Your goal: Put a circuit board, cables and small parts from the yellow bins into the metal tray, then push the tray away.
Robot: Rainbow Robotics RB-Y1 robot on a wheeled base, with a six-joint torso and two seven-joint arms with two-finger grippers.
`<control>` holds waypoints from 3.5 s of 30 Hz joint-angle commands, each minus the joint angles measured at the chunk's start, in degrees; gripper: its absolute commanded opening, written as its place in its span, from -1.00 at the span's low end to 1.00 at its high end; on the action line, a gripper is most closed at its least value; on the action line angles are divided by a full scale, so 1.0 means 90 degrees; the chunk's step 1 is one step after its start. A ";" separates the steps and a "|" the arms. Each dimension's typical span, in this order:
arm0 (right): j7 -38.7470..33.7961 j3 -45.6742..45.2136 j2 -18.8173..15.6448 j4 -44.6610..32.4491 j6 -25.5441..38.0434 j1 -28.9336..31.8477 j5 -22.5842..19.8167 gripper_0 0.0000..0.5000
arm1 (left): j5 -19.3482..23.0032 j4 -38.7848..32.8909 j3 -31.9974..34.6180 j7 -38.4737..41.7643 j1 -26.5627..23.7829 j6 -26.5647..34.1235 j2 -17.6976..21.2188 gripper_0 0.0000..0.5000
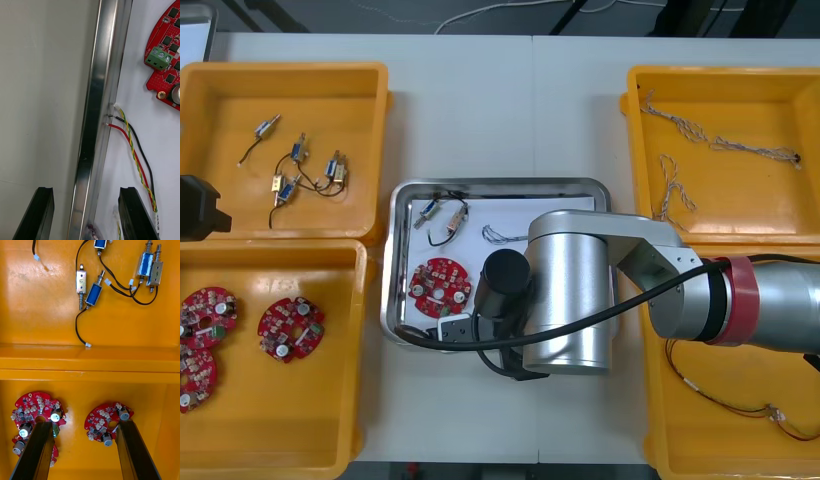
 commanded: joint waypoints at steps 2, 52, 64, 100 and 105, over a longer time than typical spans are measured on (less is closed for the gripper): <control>-0.0786 0.0181 0.0281 -0.0047 0.0007 0.0067 0.0229 1.00 | 0.0055 -0.0026 -0.0007 0.0529 0.0087 0.0039 0.0260 0.98; -0.1293 0.0376 0.0242 0.0530 0.0036 -0.0148 0.1362 -1.00 | 0.0055 -0.0026 -0.0007 0.0529 0.0087 0.0039 0.0260 1.00; -0.1059 0.0386 0.0037 0.0539 -0.0071 -0.0704 0.1352 -1.00 | 0.0055 -0.0026 -0.0007 0.0529 0.0087 0.0039 0.0260 1.00; -0.0043 0.0376 0.0330 0.2492 -0.1301 -0.1681 0.1626 -1.00 | 0.0055 -0.0026 -0.0007 0.0529 0.0087 0.0039 0.0260 1.00; 0.0035 0.0376 0.0378 0.2854 -0.1712 -0.1778 0.1616 -1.00 | 0.0055 -0.0026 -0.0007 0.0529 0.0087 0.0039 0.0260 1.00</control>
